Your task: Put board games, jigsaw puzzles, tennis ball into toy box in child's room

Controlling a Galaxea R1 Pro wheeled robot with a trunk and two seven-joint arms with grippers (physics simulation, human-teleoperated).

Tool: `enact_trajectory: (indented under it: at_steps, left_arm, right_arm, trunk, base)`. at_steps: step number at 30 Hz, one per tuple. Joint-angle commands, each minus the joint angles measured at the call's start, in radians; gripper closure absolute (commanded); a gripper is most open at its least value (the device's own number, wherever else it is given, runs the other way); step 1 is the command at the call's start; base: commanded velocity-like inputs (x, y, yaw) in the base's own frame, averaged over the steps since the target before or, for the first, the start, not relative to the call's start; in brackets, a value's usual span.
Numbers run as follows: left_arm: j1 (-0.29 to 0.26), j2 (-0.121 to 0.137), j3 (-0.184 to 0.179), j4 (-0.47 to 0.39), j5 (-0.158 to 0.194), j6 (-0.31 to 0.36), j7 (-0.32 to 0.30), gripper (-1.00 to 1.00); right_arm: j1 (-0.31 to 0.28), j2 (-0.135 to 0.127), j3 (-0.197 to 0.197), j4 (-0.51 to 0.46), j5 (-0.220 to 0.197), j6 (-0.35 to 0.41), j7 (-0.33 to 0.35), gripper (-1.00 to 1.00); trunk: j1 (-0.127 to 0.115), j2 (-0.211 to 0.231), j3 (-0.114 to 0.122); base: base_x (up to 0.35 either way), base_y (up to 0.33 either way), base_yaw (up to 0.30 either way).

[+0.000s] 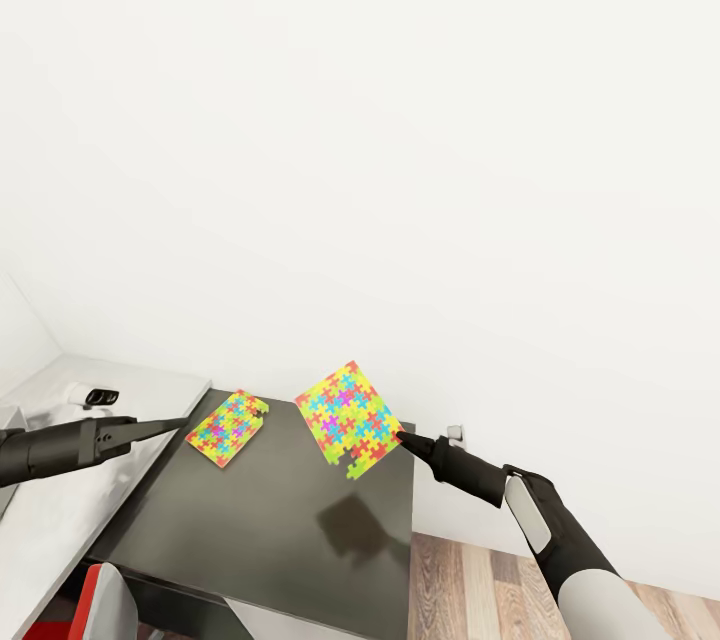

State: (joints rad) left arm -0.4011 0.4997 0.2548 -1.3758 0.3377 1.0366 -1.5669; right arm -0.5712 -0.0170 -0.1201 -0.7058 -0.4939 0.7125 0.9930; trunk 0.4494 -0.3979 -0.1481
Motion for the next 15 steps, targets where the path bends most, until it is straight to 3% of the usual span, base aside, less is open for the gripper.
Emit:
enact_trajectory:
  at_steps: [1, 15]
  left_arm:
    - [0.000, 0.000, 0.000, 0.000, 0.000, 0.011, -0.004, -1.00]
    - [0.001, 0.000, 0.000, 0.000, -0.002, 0.011, -0.004, -1.00]
  right_arm:
    - [-0.001, 0.000, -0.001, 0.000, -0.002, 0.006, 0.001, 1.00]
    - [-0.001, 0.000, -0.001, 0.000, -0.005, 0.006, -0.001, 1.00]
  trunk:
    - [0.001, -0.002, -0.002]
    - [0.001, -0.002, -0.002]
  base:
    - [0.000, 0.000, 0.002]
    - [0.000, 0.000, 0.000]
